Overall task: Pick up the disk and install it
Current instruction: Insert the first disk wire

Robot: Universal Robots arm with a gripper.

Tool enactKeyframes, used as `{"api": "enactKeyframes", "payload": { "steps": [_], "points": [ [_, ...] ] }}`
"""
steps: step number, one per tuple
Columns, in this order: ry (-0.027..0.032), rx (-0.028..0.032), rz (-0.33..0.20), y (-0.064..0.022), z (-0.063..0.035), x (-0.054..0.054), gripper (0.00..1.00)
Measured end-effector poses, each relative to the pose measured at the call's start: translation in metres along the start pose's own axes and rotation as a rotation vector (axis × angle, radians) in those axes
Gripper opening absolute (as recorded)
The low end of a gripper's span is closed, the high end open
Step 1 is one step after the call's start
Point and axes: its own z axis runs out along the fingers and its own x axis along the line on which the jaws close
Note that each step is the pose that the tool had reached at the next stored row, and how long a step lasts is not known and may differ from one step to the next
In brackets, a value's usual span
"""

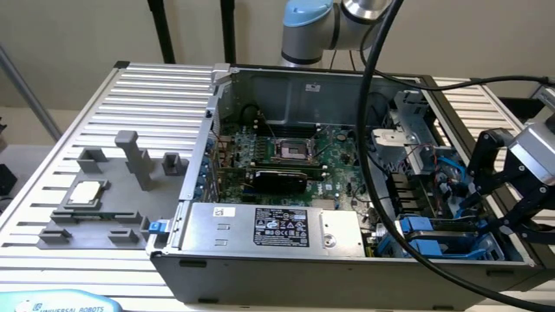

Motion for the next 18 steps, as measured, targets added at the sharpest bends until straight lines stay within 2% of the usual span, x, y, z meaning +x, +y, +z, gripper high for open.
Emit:
{"api": "enactKeyframes", "payload": {
  "steps": [3, 4, 8, 9, 10, 12, 15, 18],
  "points": [
    [-0.0027, 0.0038, -0.004, 0.0, 0.0005, 0.0, 0.4],
    [-0.0033, 0.0049, -0.005, -0.0001, 0.0009, 0.0, 0.33],
    [-0.0037, 0.0071, -0.01, -0.0002, 0.0016, -0.001, 0.31],
    [-0.0036, 0.0071, -0.011, -0.0003, 0.0016, -0.001, 0.24],
    [-0.0036, 0.007, -0.012, -0.0003, 0.0017, -0.001, 0.24],
    [-0.0034, 0.0068, -0.013, 0.0007, 0.0013, -0.002, 0.16],
    [-0.0035, 0.0067, -0.014, 0.0075, 0.0008, -0.005, 0.16],
    [-0.0034, 0.0066, -0.014, 0.0193, 0.0012, -0.009, 0.16]
  ]
}}
